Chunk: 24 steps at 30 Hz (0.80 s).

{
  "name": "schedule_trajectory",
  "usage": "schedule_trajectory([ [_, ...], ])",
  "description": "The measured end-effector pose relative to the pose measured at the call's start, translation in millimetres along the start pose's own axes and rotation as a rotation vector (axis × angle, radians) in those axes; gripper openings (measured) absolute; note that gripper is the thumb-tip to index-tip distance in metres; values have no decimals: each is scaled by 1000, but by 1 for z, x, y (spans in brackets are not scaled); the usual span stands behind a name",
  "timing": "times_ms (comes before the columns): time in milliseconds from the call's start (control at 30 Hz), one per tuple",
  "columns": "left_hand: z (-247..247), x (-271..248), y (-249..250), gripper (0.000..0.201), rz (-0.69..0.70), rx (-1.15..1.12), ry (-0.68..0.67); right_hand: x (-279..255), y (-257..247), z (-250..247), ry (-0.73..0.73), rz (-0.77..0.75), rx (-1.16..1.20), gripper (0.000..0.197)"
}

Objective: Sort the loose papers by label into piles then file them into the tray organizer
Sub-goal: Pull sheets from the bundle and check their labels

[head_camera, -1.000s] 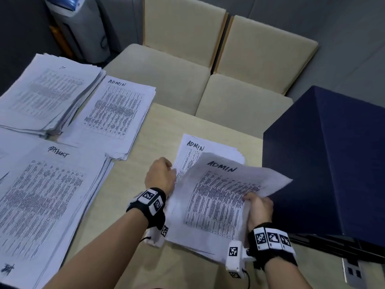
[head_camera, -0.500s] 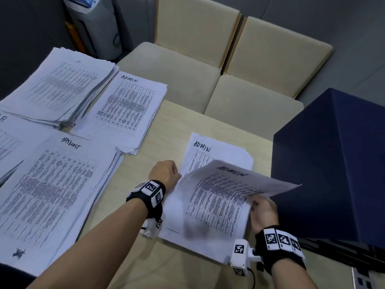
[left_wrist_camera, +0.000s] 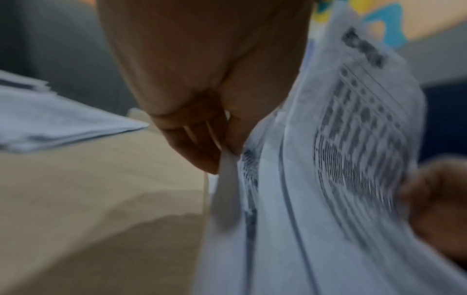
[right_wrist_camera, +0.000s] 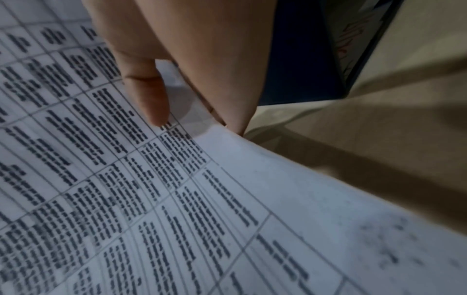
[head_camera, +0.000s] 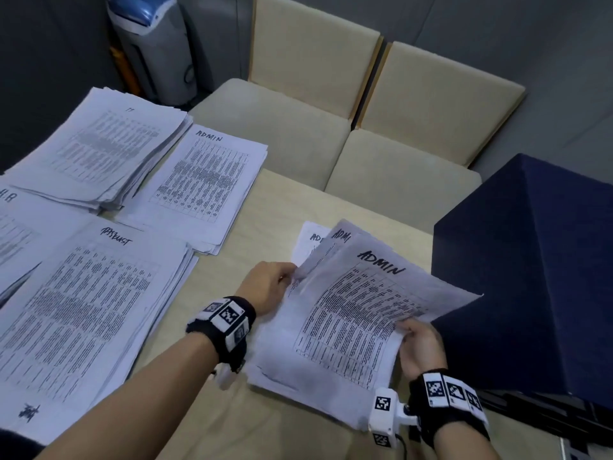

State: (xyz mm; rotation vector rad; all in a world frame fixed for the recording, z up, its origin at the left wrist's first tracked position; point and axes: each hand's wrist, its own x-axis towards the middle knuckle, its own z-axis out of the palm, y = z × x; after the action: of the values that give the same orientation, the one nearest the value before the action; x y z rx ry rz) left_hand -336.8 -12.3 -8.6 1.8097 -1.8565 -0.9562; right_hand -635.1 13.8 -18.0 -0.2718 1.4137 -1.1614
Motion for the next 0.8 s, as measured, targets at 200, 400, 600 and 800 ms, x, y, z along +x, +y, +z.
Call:
schedule_trajectory([
  [200,12,4,2,40,-164,-207,23,-2,4,6,83,-35,-116,16],
  [400,27,17,-4,22,-412,182,-13,0,0,6,100,-103,-30,37],
  [600,10,21,-9,26,-281,396,5,1,0,6,63,-91,-4,26],
  [800,-5,16,-16,46,-121,-78,12,1,1,12,45,-20,-43,28],
])
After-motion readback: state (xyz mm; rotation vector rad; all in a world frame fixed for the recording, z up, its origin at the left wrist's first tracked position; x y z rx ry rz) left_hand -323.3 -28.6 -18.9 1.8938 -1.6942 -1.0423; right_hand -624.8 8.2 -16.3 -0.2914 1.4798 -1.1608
